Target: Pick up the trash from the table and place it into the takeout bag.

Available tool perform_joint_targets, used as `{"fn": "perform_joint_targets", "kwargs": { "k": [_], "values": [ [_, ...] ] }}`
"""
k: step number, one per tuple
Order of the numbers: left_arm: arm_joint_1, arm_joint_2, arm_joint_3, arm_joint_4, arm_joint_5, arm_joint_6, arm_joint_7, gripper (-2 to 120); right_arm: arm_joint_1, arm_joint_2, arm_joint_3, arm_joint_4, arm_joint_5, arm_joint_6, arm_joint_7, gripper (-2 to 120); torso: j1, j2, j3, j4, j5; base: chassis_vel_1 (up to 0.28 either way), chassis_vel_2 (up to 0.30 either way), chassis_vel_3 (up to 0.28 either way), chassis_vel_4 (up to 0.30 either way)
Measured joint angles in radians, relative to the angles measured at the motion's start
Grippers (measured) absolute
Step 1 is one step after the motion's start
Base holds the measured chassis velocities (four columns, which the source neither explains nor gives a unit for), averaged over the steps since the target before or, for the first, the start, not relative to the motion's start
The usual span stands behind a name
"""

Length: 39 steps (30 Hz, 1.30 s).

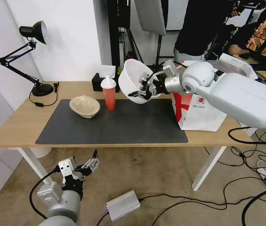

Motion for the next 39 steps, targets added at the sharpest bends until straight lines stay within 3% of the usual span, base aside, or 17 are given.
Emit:
{"fn": "perform_joint_targets", "kwargs": {
  "k": [25, 39],
  "values": [
    [-0.018, 0.008, 0.006, 0.019, 0.002, -0.018, 0.001, 100, 0.092, 0.115, -0.025, -0.093, 0.043, 0.002, -0.002, 0, 0.0, 0.0, 0.0, -0.0001, 0.0, 0.0, 0.0, 0.0, 0.0],
    [-0.021, 0.024, 0.008, 0.027, 0.001, -0.019, 0.001, 100, 0.133, 0.129, -0.033, -0.121, 0.056, 0.003, -0.005, 0, 0.0, 0.0, 0.0, 0.0, 0.0001, 0.0, 0.0, 0.0, 0.0]
  ]
}}
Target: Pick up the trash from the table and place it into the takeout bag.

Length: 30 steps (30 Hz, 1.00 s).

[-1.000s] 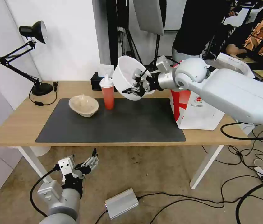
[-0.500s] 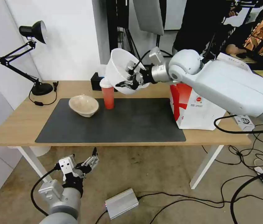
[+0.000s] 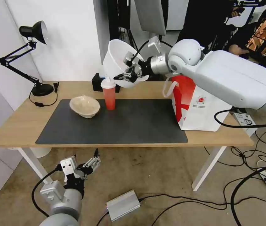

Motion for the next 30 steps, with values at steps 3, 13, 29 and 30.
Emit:
{"fn": "perform_joint_targets", "kwargs": {
  "k": [3, 13, 29, 30],
  "values": [
    [0.0, 0.0, 0.002, 0.0, 0.0, 0.0, 0.0, 100, 0.003, -0.004, 0.0, -0.001, 0.0, 0.001, -0.002, 0, 0.0, 0.0, 0.0, 0.0, 0.0, 0.0, 0.0, 0.0, 0.0],
    [0.003, 0.002, 0.005, 0.002, 0.0, 0.0, 0.0, 100, 0.021, -0.033, -0.002, -0.012, 0.0, 0.006, -0.011, 0, 0.0, 0.0, 0.0, 0.0, 0.0, 0.0, 0.0, 0.0, 0.0],
    [0.009, 0.001, 0.028, 0.009, 0.018, -0.001, 0.002, 100, 0.048, -0.129, -0.001, -0.012, -0.001, 0.024, -0.022, 0, 0.0, 0.0, 0.0, -0.0001, 0.0002, 0.0, 0.0, 0.0, 0.0],
    [0.009, 0.001, 0.028, 0.009, 0.018, -0.001, 0.002, 100, 0.048, -0.129, -0.001, -0.012, -0.001, 0.024, -0.022, 0, 0.0, 0.0, 0.0, -0.0001, 0.0002, 0.0, 0.0, 0.0, 0.0]
  ]
}}
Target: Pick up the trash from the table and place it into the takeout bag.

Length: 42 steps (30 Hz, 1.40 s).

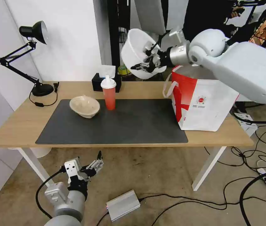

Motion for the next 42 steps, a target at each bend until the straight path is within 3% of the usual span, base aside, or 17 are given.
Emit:
{"fn": "perform_joint_targets", "kwargs": {
  "k": [19, 42],
  "values": [
    [0.001, 0.004, 0.019, 0.005, 0.005, -0.002, -0.002, 100, 0.04, -0.142, -0.001, 0.025, 0.028, 0.016, -0.011, 0, 0.0, 0.0, 0.0, -0.0001, -0.0001, 0.0, 0.0, 0.0, 0.0],
    [0.017, 0.002, 0.031, 0.014, 0.031, -0.016, -0.003, 100, -0.088, -0.259, 0.095, 0.016, 0.023, 0.039, -0.017, 0, 0.0, 0.0, 0.0, 0.0, 0.0, 0.0, 0.0, 0.0, 0.0]
  ]
}}
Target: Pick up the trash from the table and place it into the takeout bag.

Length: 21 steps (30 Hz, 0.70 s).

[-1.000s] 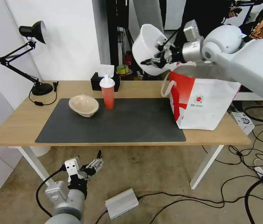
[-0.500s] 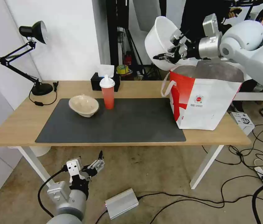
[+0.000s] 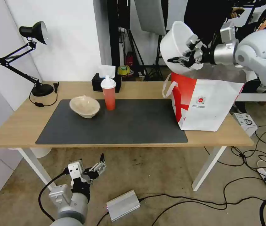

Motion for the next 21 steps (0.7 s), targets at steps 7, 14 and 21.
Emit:
{"fn": "perform_joint_targets", "kwargs": {
  "k": [7, 14, 21],
  "values": [
    [0.006, 0.0, 0.006, 0.003, 0.009, 0.0, 0.0, 100, -0.047, -0.033, 0.044, -0.014, -0.005, 0.006, -0.002, 0, 0.0, 0.0, 0.0, 0.0, -0.0002, 0.0, 0.0, 0.0, 0.0],
    [0.01, 0.0, 0.013, 0.004, 0.017, 0.0, 0.0, 100, -0.084, -0.061, 0.076, -0.029, -0.009, 0.01, -0.004, 0, 0.0, 0.0, 0.0, -0.0001, -0.0001, 0.0, 0.0, 0.0, 0.0],
    [0.013, -0.003, 0.023, 0.004, 0.026, 0.0, 0.0, 100, -0.12, -0.088, 0.104, -0.025, -0.01, 0.012, -0.004, 0, 0.0, 0.0, 0.0, -0.0001, -0.0001, 0.0, 0.0, 0.0, 0.0]
  ]
}}
